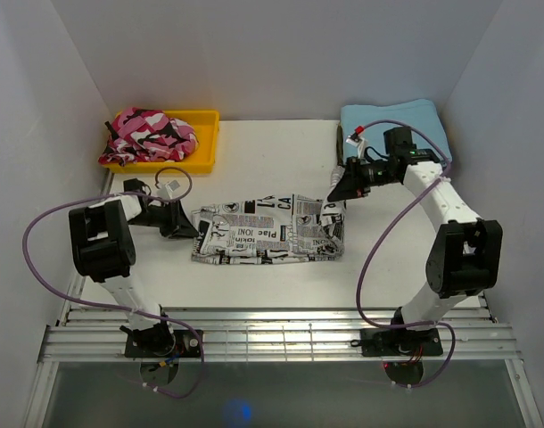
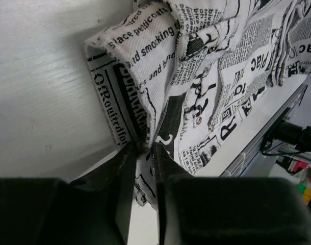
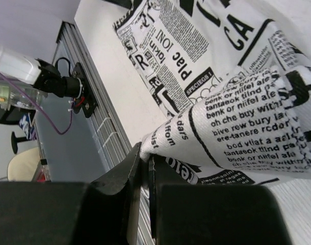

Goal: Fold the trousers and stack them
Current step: Fold the trousers

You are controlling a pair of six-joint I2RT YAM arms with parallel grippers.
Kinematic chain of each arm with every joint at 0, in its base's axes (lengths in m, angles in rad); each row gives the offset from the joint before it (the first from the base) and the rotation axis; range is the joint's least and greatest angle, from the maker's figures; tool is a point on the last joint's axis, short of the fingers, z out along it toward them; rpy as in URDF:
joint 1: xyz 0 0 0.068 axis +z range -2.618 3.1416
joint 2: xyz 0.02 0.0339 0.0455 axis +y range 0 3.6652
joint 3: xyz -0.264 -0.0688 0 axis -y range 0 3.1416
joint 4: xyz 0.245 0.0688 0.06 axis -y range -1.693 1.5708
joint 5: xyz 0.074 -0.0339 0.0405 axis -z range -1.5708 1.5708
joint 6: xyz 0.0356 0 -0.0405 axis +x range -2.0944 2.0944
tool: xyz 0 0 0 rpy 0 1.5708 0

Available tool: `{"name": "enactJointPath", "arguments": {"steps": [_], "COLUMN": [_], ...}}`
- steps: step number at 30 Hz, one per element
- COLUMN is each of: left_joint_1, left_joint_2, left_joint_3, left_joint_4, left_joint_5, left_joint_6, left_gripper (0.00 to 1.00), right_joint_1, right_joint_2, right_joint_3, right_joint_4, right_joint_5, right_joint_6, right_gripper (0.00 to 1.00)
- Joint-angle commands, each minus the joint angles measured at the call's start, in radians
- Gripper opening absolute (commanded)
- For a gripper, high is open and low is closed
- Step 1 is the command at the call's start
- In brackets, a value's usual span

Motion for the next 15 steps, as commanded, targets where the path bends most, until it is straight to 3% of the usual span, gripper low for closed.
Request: {"name": "enactJointPath", "arguments": {"steps": [1, 4, 7, 15], "left_joint_1": [-0.008, -0.008, -0.014, -0.02], "left_joint_2": [0.006, 0.019, 0.026, 0.052], "left_joint_3": [-0.012, -0.019, -0.032, -0.067], "left_joint_4": [0.063, 0.085, 0.108, 0.156], "left_joint_5": [0.052, 0.069, 0.068, 0.091], "left_joint_6": [-0.02, -0.027, -0.041, -0.073], "left_gripper": [0.29, 0.11, 0.0, 0.0], "right_joint_1": [0.126, 0.227, 0.321, 0.509], "right_joint_2": [0.023, 0.08, 0.134, 0.273], "right_joint_3": [0.016, 0.05, 0.102, 0.237], "right_joint_4": [0.158, 0.202, 0.254, 0.393], "right_joint_5": [0.098, 0.143, 0.152, 0.186], "right_joint_6": [0.173, 0.26, 0.312, 0.464], "right_gripper": [0.08, 0.08, 0.08, 0.08]}}
